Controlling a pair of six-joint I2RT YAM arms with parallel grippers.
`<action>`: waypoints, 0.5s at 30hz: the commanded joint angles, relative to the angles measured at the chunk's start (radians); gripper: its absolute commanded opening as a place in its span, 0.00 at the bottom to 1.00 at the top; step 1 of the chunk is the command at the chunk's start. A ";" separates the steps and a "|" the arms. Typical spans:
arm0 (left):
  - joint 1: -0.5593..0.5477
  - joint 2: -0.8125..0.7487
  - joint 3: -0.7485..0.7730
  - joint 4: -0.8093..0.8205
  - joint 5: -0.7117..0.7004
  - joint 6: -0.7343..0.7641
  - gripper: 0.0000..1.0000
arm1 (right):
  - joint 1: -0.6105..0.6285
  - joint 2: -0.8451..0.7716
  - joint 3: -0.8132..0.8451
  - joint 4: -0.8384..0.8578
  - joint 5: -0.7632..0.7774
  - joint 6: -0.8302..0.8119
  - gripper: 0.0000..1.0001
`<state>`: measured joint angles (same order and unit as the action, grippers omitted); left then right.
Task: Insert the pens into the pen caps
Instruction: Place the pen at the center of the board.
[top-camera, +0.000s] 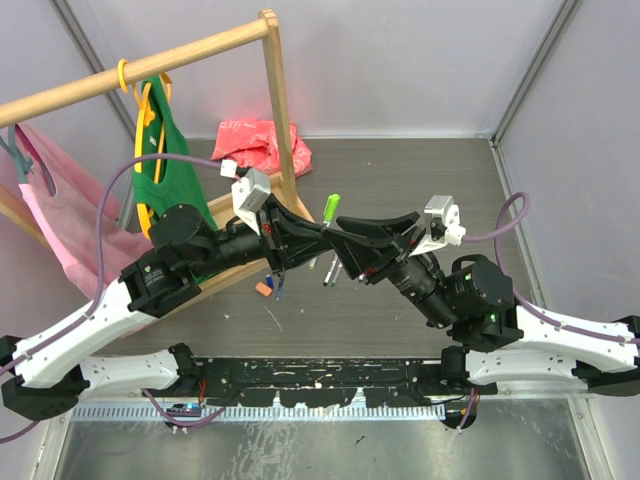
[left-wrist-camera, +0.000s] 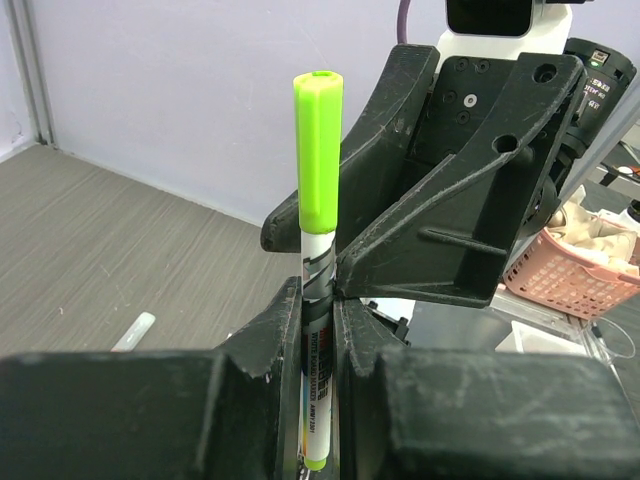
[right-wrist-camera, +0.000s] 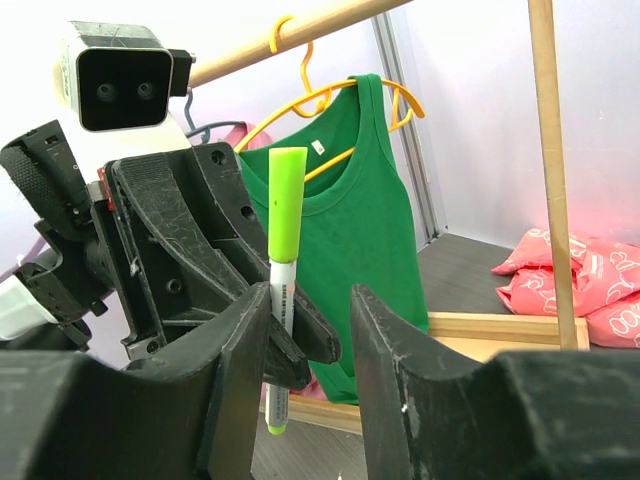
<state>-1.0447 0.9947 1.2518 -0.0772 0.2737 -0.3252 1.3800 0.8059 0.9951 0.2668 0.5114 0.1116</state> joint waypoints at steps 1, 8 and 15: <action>0.000 0.005 0.004 0.083 0.054 -0.004 0.00 | 0.005 0.015 0.042 0.036 -0.002 0.011 0.43; 0.000 0.016 0.015 0.079 0.089 -0.005 0.00 | 0.007 0.021 0.042 0.036 -0.007 0.016 0.41; -0.001 0.017 0.011 0.088 0.088 -0.005 0.00 | 0.007 0.027 0.045 0.027 -0.013 0.027 0.24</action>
<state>-1.0439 1.0218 1.2518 -0.0654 0.3367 -0.3256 1.3804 0.8299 1.0065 0.2802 0.5056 0.1356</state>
